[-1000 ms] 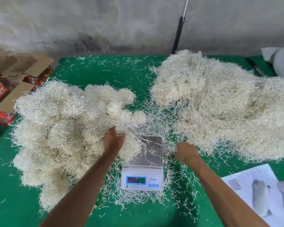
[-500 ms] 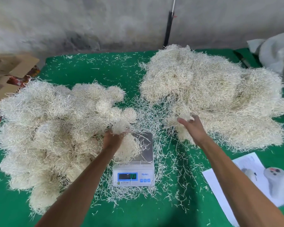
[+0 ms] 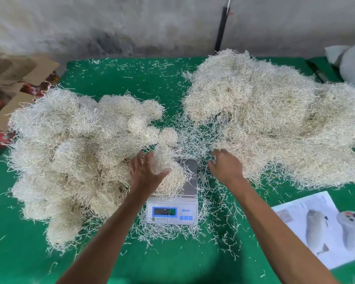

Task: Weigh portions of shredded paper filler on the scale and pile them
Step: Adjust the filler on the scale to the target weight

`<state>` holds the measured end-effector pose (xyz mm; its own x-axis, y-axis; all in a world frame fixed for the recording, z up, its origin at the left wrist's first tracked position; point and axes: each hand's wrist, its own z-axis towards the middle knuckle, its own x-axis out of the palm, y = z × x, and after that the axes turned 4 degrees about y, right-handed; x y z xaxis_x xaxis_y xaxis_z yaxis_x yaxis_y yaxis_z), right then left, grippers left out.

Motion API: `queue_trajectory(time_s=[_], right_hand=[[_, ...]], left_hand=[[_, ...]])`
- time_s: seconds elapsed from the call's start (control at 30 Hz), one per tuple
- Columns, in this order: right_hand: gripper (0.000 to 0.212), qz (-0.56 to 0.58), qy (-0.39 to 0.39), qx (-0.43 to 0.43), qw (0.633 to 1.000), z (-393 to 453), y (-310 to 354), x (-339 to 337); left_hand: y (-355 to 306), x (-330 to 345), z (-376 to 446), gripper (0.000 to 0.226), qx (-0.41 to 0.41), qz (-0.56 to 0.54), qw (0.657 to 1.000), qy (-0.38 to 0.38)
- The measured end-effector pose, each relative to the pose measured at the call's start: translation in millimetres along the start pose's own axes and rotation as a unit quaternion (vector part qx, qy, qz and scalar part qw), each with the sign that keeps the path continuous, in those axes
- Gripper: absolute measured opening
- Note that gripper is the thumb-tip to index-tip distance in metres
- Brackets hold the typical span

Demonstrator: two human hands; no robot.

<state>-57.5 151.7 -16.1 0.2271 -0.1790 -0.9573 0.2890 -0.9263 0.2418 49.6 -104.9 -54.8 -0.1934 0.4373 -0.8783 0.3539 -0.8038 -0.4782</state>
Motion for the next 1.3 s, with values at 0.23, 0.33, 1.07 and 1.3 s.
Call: queue_trajectory(time_s=[0.23,0.33,1.07,1.3], right_hand=[[0.032,0.118,0.051,-0.043,0.991,-13.7,41.7,31.4],[0.035,0.147,0.029,-0.024,0.988,-20.7,44.8,39.2],[0.031,0.166,-0.017,-0.001,0.986,-29.8,76.3,49.7],[0.046,0.330,-0.134,-0.022,0.934,-21.4,96.1,42.3]], left_hand=[[7.3,10.3,-17.0,0.105,-0.002,-0.236,0.967,0.100],[19.8,4.0,-23.6,0.114,-0.016,-0.262,0.963,0.059],[44.4,-6.2,-47.9,0.072,-0.071,-0.339,0.937,0.041],[32.7,-2.3,-27.0,0.077,0.025,-0.210,0.976,0.051]])
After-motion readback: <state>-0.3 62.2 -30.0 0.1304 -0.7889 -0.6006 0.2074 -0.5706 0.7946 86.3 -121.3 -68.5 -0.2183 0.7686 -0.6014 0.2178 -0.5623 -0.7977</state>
